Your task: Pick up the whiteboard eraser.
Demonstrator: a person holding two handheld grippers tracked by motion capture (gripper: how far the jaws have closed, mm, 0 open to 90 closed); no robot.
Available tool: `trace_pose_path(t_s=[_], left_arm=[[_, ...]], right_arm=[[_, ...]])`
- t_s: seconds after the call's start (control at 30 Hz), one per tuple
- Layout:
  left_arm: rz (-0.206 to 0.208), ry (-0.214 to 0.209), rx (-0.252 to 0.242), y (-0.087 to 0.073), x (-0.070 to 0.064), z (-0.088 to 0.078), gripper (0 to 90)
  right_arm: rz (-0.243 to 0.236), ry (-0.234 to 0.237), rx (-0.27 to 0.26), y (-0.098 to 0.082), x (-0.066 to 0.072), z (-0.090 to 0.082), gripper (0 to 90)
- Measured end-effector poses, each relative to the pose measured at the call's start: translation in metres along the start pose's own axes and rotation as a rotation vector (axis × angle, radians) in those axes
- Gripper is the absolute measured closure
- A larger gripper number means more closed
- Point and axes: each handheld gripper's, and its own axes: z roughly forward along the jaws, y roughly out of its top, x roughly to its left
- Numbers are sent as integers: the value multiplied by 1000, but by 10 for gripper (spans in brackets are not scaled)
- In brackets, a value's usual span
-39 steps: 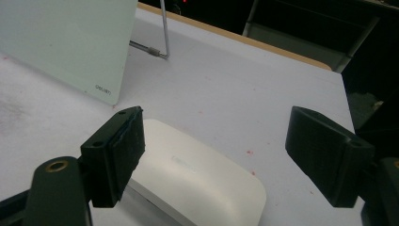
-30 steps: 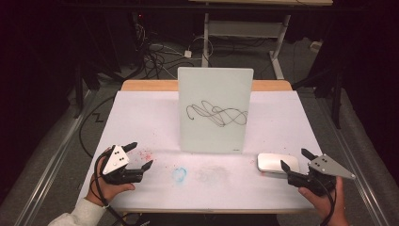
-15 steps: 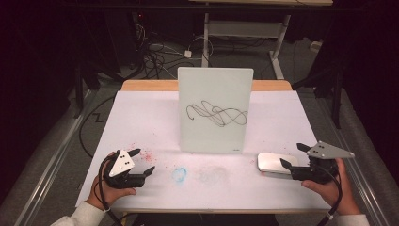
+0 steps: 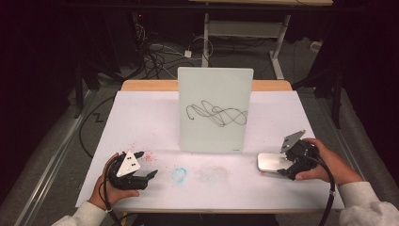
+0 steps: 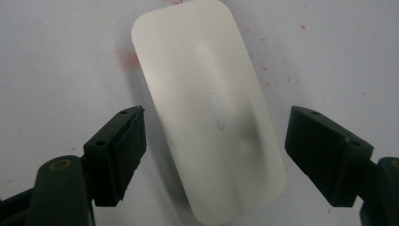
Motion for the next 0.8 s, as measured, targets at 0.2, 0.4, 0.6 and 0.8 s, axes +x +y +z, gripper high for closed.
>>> trace_pose_path(t_s=[0.2, 0.4, 0.6, 0.8], left_arm=[[7, -14, 14, 0, 0, 2, 207], [14, -28, 27, 0, -2, 5, 207], [20, -38, 44, 0, -2, 8, 207], [22, -39, 48, 0, -3, 8, 207]], right_arm=[[-48, 64, 59, 10, -11, 10, 256], [-102, 99, 102, 14, -13, 21, 250], [-135, 106, 120, 18, -12, 34, 259], [-154, 113, 108, 16, -10, 30, 299]])
